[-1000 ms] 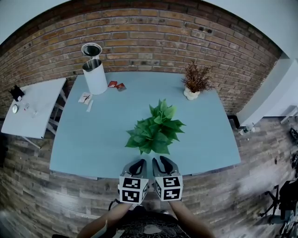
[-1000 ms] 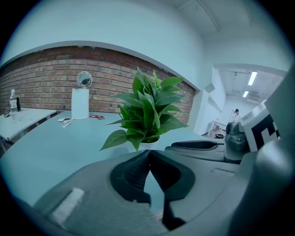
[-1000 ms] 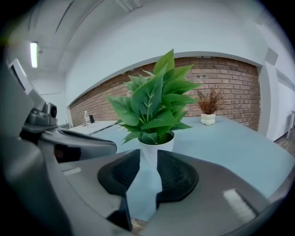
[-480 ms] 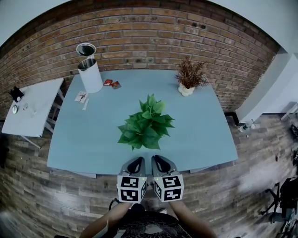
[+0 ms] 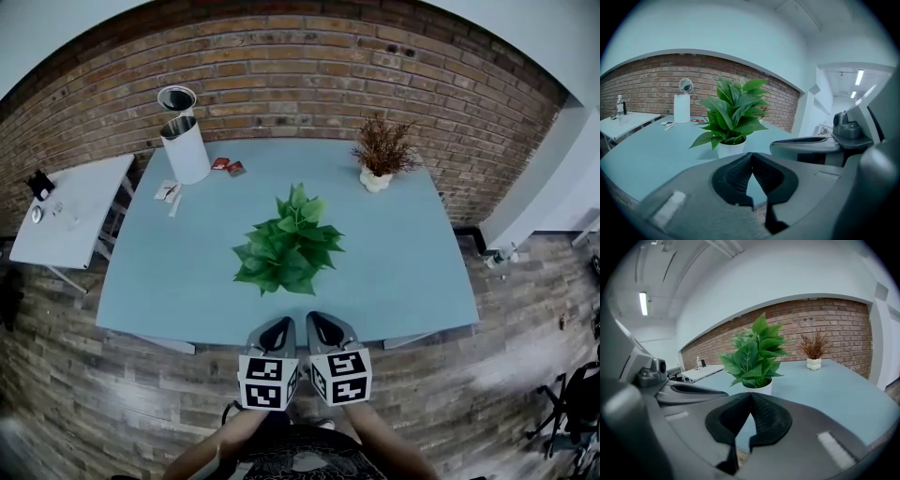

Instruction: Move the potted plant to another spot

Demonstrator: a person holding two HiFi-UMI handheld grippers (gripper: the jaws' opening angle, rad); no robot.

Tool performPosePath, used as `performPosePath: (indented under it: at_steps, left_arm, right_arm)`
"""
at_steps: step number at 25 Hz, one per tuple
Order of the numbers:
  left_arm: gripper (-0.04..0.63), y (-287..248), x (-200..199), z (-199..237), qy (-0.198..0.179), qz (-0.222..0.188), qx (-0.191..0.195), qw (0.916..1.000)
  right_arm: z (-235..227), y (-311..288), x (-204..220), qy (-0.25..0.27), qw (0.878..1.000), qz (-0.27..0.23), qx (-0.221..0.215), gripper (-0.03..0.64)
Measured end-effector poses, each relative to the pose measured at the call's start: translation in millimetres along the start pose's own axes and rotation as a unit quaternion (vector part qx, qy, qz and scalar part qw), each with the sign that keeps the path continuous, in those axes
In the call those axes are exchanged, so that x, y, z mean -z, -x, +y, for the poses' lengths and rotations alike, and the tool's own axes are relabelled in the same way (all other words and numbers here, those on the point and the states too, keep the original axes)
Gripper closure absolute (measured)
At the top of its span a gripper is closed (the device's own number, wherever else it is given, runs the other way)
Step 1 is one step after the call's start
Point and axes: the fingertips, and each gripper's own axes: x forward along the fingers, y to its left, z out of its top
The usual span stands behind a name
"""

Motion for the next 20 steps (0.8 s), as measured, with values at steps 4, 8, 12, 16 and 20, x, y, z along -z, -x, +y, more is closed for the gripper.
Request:
performPosePath:
  at_steps: [4, 8, 12, 16, 20]
  left_arm:
    - [0.595, 2, 1, -2, 0.0, 0.002, -0.005, 1.0]
    - [0.595, 2, 1, -5, -0.002, 0.002, -0.009, 1.0]
    - [0.595, 2, 2, -8, -0.003, 0.001, -0.01, 0.9999]
    - [0.595, 1, 2, -13, -0.002, 0.002, -0.007, 1.0]
    - [0.595, 1, 3, -14, -0.004, 0.003, -0.009, 0.9999]
  right_arm:
    - [1, 3, -1, -0.001, 1.0, -0.002, -0.006, 0.611]
    - [0, 6, -1, 0.0, 1.0, -0.003, -0.01, 0.611]
    - [-1, 9, 0, 0.003, 1.0, -0.004, -0.014, 0.611]
    - [-3, 10, 1, 0.005, 1.0, -0.005, -0.016, 0.611]
    - [-3, 12, 1, 0.005, 1.0, -0.006, -0.018, 0.611]
